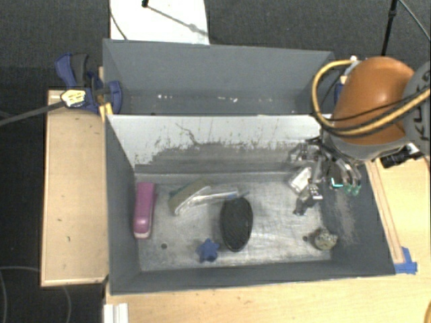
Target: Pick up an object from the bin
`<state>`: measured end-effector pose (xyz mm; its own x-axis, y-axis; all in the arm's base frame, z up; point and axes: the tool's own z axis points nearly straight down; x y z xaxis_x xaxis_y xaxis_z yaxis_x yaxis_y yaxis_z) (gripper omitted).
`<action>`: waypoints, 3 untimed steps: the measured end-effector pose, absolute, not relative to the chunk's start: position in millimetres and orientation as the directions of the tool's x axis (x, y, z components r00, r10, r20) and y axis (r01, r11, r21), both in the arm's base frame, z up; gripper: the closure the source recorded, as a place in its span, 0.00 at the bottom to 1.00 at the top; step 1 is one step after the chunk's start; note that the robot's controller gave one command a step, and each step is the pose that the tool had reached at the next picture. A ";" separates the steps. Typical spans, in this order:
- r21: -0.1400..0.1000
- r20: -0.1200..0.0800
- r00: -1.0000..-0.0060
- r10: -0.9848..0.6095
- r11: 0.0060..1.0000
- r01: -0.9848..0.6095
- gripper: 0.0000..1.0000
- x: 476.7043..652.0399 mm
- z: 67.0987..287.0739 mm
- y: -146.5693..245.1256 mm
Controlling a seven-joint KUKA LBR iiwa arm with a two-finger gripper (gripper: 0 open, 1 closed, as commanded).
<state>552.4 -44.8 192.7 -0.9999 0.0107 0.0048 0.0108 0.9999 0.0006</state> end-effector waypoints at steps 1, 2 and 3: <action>0.001 -0.009 -0.999 -0.049 0.999 -0.049 0.00 519.0 70.3 45.6; -0.003 -0.009 -0.999 0.037 0.999 0.037 0.00 544.1 102.5 109.5; -0.004 -0.025 -0.978 -0.205 0.979 -0.205 0.00 543.8 104.0 176.4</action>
Offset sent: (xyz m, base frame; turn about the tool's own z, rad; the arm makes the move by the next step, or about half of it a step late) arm -0.0352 0.0883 -0.1227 -0.0572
